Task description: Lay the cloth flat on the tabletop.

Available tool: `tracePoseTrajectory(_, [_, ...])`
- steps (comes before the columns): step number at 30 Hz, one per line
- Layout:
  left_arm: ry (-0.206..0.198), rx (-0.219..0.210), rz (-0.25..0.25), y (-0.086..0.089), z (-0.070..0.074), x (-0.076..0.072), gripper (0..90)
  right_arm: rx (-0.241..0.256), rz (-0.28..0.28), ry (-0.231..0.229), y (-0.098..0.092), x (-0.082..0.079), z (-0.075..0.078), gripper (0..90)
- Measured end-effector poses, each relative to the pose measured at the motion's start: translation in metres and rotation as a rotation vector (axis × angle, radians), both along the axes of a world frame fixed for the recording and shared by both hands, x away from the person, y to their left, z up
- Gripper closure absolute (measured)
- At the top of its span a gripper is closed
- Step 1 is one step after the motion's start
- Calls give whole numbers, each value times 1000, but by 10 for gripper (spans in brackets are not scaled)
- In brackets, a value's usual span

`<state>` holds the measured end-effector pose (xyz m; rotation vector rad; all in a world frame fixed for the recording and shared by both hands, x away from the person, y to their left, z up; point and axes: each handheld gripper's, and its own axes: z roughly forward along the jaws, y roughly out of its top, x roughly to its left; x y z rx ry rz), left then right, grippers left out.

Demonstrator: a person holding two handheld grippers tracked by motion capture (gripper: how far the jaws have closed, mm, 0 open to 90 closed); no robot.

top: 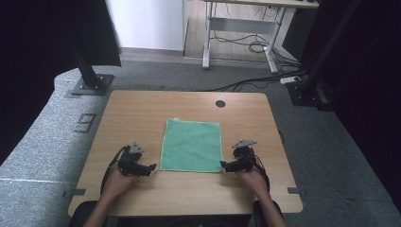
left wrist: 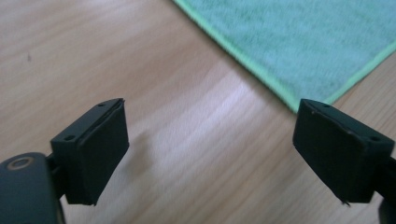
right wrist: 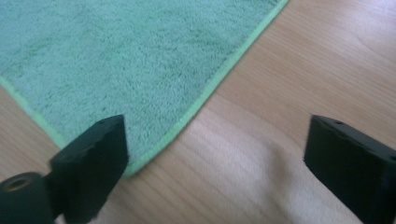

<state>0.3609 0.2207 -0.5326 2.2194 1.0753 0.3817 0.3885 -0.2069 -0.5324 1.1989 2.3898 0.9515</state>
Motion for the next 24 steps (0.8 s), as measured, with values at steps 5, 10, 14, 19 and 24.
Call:
tracePoseTrajectory(5, [11,5,11,3,-6,-2,48,-3,-9,-10,-5,-5,-5,4])
tracePoseTrajectory(10, [18,27,7,1,-13,0,0,5,-24,-1,-11,-5,-14,1])
tracePoseTrajectory(14, [-2,10,12,1,-15,0,0,9,-31,-3,-14,-5,-19,1])
tracePoseTrajectory(19, [-10,3,8,2,-16,0,0,-4,-36,-21,-14,-6,-21,0])
tracePoseTrajectory(24, [-10,4,8,2,-16,0,0,8,-44,-39,-15,-8,-23,0])
